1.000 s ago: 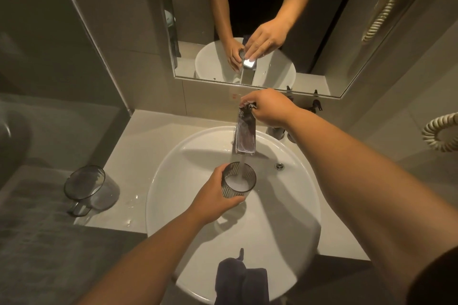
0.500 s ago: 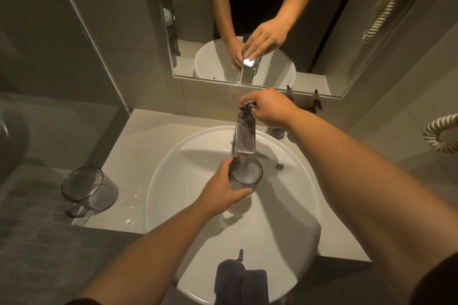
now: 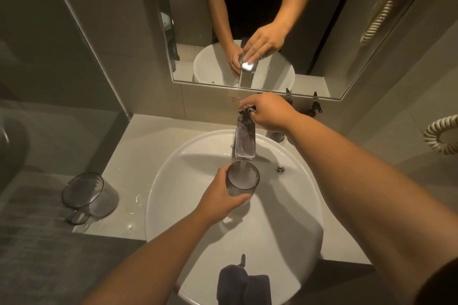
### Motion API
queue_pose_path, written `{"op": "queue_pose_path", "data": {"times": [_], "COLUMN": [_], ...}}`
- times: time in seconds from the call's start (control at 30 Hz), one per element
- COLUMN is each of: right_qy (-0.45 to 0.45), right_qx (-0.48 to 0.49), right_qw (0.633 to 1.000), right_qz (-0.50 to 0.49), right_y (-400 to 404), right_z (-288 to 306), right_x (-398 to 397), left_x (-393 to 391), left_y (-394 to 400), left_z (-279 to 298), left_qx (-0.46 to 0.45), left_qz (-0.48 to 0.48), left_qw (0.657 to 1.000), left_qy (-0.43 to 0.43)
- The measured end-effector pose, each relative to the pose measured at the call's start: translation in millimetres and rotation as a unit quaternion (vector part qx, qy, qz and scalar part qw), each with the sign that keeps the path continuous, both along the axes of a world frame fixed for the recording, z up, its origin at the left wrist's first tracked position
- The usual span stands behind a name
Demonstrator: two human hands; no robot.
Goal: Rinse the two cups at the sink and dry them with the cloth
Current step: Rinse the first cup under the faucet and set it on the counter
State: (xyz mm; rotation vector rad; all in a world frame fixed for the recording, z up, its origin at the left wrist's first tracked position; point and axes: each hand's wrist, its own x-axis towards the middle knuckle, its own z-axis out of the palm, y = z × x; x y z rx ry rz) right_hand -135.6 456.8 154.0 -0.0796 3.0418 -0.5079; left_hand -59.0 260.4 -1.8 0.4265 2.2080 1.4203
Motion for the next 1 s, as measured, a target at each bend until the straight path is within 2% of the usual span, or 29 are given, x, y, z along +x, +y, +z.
{"op": "queue_pose_path", "data": {"times": [0.17, 0.3, 0.43, 0.53, 0.6, 0.8, 1.0], "right_qy": [-0.004, 0.002, 0.003, 0.002, 0.000, -0.004, -0.001], "right_qx": [-0.002, 0.001, 0.001, 0.002, 0.000, -0.001, -0.006], "right_qw": [1.000, 1.000, 1.000, 1.000, 1.000, 1.000, 1.000], "right_qz": [0.001, -0.002, 0.002, -0.002, -0.003, -0.008, -0.009], "right_y": [-1, -1, 0, 0, -1, -3, -4], "right_z": [-1, 0, -1, -1, 0, 2, 4], "right_x": [1, 0, 1, 0, 1, 3, 4], "left_x": [0, -14, -21, -28, -33, -44, -50], "left_y": [-2, -6, -17, -27, -34, -49, -44], "left_z": [-1, 4, 3, 8, 12, 17, 31], "left_qx": [-0.024, -0.134, -0.296, -0.363, -0.402, -0.423, -0.464], "left_qz": [-0.010, -0.017, -0.089, -0.112, -0.132, -0.176, -0.202], "left_qw": [0.999, 0.979, 0.907, 0.865, 0.823, 0.726, 0.611], "left_qy": [0.023, 0.154, 0.285, 0.326, 0.379, 0.513, 0.609]}}
